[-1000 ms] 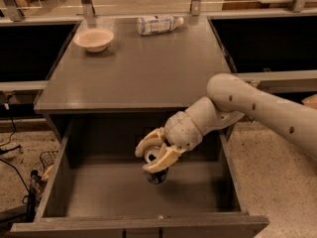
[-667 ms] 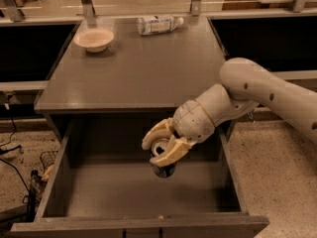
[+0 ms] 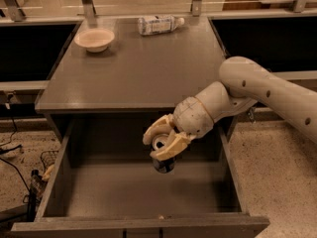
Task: Pick pepsi can from top drawer and place on counter
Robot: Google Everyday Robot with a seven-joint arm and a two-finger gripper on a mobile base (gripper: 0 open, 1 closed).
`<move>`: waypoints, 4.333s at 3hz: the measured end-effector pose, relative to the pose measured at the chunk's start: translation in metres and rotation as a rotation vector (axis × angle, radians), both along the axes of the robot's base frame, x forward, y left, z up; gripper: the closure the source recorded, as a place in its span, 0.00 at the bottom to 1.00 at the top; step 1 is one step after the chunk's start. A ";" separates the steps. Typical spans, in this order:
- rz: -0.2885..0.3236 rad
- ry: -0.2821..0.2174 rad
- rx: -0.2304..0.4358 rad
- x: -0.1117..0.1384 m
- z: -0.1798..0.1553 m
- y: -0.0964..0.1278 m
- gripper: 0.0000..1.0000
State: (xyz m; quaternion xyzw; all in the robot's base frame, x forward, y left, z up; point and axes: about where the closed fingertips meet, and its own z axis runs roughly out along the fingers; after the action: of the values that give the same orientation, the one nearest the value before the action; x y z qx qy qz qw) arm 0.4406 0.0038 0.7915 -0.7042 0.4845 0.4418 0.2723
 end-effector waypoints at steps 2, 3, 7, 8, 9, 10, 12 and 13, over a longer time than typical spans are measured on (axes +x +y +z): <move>-0.040 -0.021 -0.012 0.030 0.020 -0.013 1.00; -0.065 -0.045 0.020 0.008 0.056 -0.037 1.00; -0.102 -0.149 -0.037 0.051 0.139 -0.047 1.00; -0.102 -0.149 -0.038 0.051 0.138 -0.047 1.00; -0.105 -0.155 -0.035 0.067 0.146 -0.048 1.00; -0.125 -0.190 -0.030 0.107 0.170 -0.044 1.00; -0.102 -0.168 0.020 0.111 0.169 -0.039 1.00; -0.078 -0.138 0.091 0.118 0.165 -0.028 1.00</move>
Offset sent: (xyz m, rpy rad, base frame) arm 0.0239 -0.0112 0.0137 -0.0143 -0.0109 -0.0319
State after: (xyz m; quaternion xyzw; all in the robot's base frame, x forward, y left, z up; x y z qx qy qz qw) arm 0.5586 -0.0239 0.9569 -0.7005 0.4710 0.4028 0.3538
